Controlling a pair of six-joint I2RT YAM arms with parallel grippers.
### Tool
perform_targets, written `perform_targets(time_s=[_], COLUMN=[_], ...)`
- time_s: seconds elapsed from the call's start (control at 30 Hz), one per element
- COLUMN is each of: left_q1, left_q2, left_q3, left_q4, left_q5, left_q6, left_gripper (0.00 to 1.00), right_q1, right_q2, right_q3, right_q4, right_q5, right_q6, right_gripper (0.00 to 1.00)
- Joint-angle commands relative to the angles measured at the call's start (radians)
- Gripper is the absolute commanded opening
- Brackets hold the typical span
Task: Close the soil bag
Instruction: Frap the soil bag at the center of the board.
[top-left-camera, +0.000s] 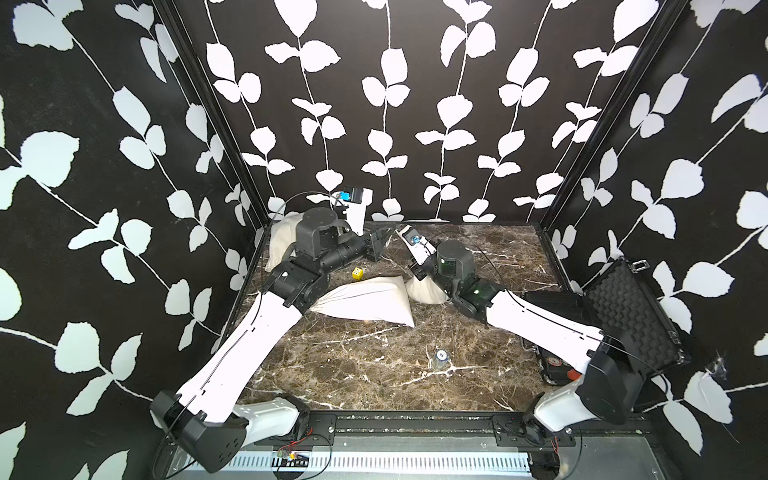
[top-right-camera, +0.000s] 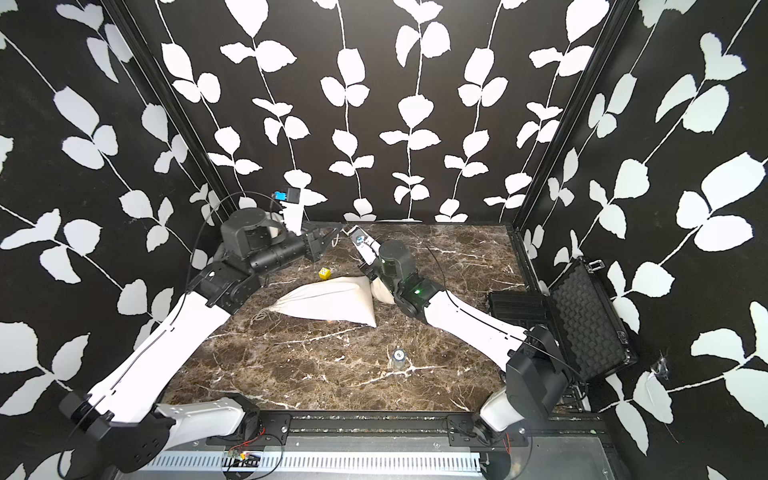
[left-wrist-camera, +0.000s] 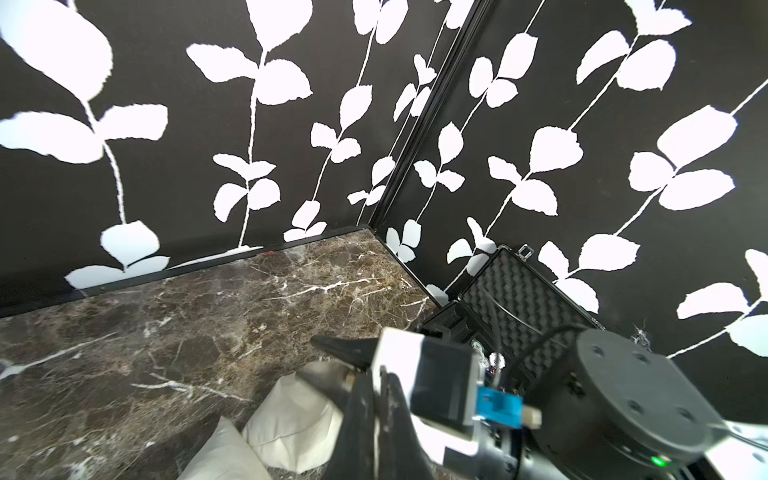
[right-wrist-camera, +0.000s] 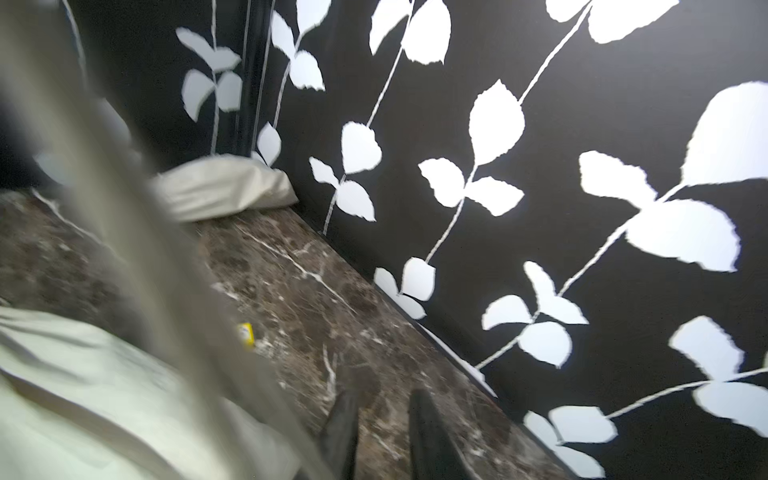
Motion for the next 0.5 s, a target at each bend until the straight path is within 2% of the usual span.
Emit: perform_targets(time_s=[0.0, 0.1, 0.23, 0.33, 0.47], left_q1=[0.047, 0.121, 0.192, 0.207, 0.215], left_q2=[-0.099, -0.131, -0.134, -0.112, -0.109], left_q3=[0.004, -0.011, -0.028, -0.002, 0.006], left_q4=[0.011, 0.024, 0.086, 0.095, 0.102], left_q5=[-0.068, -0.062, -0.021, 0.0, 0.009], left_q6=[0.029, -0.001, -0.059, -0.07, -0.07], left_gripper=[0.0, 0.0, 0.0, 0.0, 0.0], right_q1=[-0.08, -0.19, -0.308, -0.343, -0.368], right_q2=[0.007, 0.0, -0.013, -0.073, -0.137], right_q3=[-0.026, -0.112, -0.141, -0.099, -0.045], right_q4=[-0.05, -0.066, -0.114, -0.149, -0.198], right_q5=[0.188, 0.244, 0.286, 0.32, 0.285], right_q6=[-0.045, -0.047, -0.099, -0.194, -0.236], right_gripper=[0.18, 0.17, 0.17, 0.18, 0.21])
